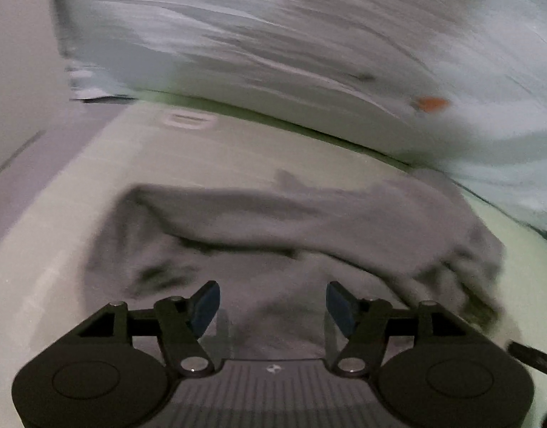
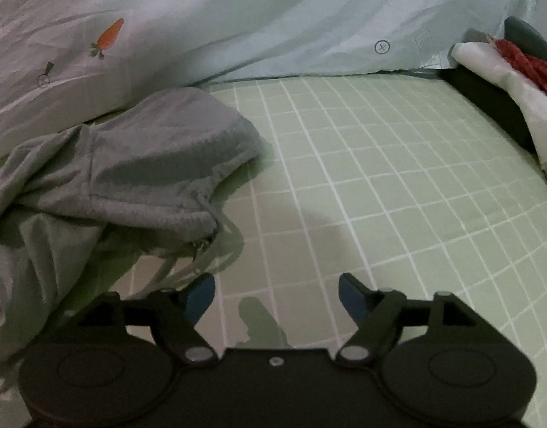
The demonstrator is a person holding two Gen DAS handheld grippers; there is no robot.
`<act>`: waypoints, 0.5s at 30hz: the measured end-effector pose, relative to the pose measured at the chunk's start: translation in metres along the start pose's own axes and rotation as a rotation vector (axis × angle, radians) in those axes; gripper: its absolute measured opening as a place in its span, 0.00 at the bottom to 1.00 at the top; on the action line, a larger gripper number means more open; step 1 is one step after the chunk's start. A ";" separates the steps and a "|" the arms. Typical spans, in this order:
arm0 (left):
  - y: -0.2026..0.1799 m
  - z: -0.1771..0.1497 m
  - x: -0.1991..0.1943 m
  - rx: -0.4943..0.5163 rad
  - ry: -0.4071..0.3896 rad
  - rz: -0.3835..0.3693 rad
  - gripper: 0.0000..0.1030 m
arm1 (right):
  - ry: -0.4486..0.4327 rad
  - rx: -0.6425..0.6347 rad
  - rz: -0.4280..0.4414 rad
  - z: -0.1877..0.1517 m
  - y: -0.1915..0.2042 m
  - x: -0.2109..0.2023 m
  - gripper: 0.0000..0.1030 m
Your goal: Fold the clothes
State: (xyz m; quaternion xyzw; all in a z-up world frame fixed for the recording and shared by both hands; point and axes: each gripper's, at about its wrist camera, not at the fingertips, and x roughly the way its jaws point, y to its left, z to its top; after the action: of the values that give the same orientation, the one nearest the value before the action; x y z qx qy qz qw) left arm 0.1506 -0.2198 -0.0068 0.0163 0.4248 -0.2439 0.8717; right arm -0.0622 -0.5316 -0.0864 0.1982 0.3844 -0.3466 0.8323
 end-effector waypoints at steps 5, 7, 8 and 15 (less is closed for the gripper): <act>-0.055 -0.015 0.004 0.230 0.033 -0.121 0.72 | 0.019 -0.011 0.019 -0.012 -0.007 -0.006 0.77; -0.073 -0.022 0.012 0.311 0.054 -0.147 0.72 | 0.027 -0.008 0.026 -0.017 -0.011 -0.007 0.77; -0.080 -0.024 0.017 0.338 0.067 -0.152 0.72 | 0.029 -0.006 0.030 -0.019 -0.013 -0.008 0.77; -0.108 -0.034 0.056 0.437 0.139 -0.084 0.58 | 0.013 0.039 0.011 -0.020 -0.034 -0.013 0.78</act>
State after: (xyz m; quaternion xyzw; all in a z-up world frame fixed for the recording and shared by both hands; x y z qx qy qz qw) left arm 0.1077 -0.3298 -0.0514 0.2036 0.4210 -0.3646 0.8052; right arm -0.1032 -0.5375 -0.0914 0.2187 0.3820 -0.3483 0.8276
